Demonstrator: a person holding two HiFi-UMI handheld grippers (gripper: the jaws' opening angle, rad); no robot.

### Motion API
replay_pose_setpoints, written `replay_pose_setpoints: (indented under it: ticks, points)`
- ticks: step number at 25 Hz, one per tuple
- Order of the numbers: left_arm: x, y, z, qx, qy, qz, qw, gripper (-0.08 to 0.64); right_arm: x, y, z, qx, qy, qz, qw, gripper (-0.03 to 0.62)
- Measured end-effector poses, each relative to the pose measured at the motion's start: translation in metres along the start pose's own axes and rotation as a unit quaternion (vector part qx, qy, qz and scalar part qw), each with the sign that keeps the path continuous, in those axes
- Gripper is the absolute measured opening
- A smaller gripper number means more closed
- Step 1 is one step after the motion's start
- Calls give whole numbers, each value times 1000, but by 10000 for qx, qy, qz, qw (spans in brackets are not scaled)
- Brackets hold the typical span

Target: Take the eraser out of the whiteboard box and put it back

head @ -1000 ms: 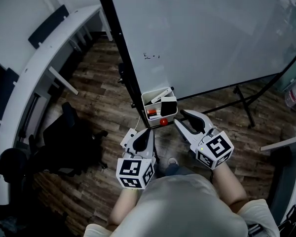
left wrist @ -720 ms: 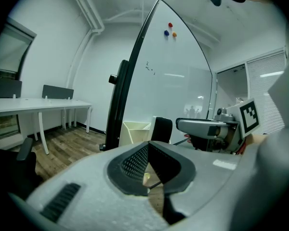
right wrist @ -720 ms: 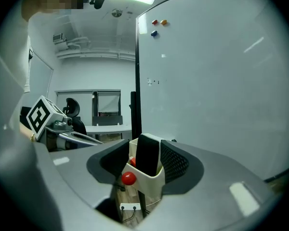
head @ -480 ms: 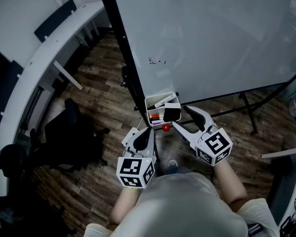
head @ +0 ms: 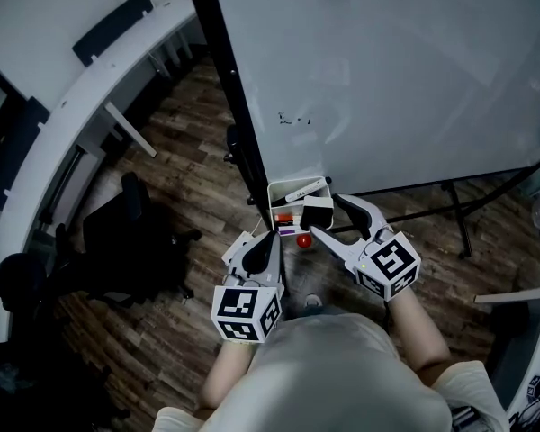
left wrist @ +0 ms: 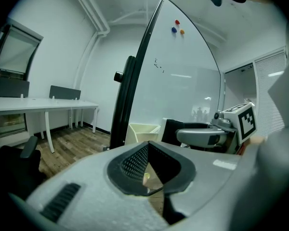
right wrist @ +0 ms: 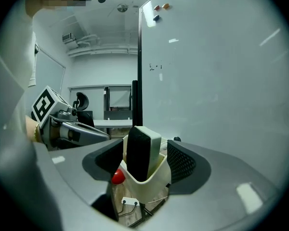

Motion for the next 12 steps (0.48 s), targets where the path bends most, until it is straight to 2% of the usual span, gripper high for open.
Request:
replay_pose_setpoints:
  ticks: [12]
  points:
    - [7, 1, 0, -49, 0, 165, 9999, 0, 9, -7, -3, -77, 36, 239, 9997, 272]
Point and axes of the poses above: the fingertips, and each gripper's own axes: x forward along the fingers, y to its left, z out of its top, the point moved 6 cm from there along -x, backward along the fingers, and after that the axes turned 3 degrees about z, right-handed, at the moved point
